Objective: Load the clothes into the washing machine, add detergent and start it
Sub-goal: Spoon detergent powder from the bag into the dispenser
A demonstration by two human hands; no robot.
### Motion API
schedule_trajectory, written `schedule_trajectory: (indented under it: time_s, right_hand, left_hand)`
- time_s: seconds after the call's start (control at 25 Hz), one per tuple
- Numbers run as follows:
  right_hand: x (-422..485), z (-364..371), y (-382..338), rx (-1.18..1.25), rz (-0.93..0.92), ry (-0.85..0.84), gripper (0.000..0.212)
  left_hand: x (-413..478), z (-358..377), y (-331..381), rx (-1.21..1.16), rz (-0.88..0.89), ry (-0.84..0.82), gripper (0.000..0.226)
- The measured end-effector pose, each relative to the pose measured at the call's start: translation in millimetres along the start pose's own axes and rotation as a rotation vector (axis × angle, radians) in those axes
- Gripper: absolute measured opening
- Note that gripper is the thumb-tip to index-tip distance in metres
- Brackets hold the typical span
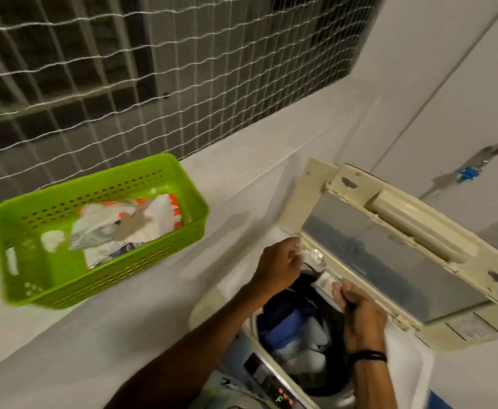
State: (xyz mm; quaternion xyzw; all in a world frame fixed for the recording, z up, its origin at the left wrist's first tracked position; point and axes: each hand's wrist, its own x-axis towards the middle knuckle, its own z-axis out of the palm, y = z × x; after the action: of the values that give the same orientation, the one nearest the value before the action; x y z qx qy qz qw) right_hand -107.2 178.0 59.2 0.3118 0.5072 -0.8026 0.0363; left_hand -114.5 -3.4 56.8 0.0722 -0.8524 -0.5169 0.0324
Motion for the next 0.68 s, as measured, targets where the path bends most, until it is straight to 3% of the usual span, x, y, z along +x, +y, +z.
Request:
schedule_trajectory:
  time_s: [0.2, 0.32, 0.4, 0.56, 0.68]
  right_hand:
    - [-43.8, 78.4, -11.6, -0.129, 0.053, -0.327, 0.016]
    - [-81.3, 126.3, -12.8, -0.257, 0.005, -0.561, 0.018]
    - [-107.1, 156.5, -11.1, -0.321, -0.082, -0.722, 0.019]
    - [-132.9, 210.6, 0.1, -0.567, -0.405, -0.933, 0.021]
    - [-135.7, 245.5, 16.3, -1.043, -0.934, -0.887, 0.018]
  left_hand:
    - [-49.7, -124.4, 43.0, -0.122, 0.133, 0.390, 0.033]
    - [-92.5, -197.8, 52.9, 0.031, 0.217, 0.700, 0.026]
    - [-116.2, -240.9, 43.7, 0.239, 0.169, 0.817, 0.023]
    - [-133.4, -294.9, -5.0, 0.630, -0.107, 0.642, 0.037]
    - [-132.5, -298.9, -20.7, 0.678, -0.138, 0.693, 0.019]
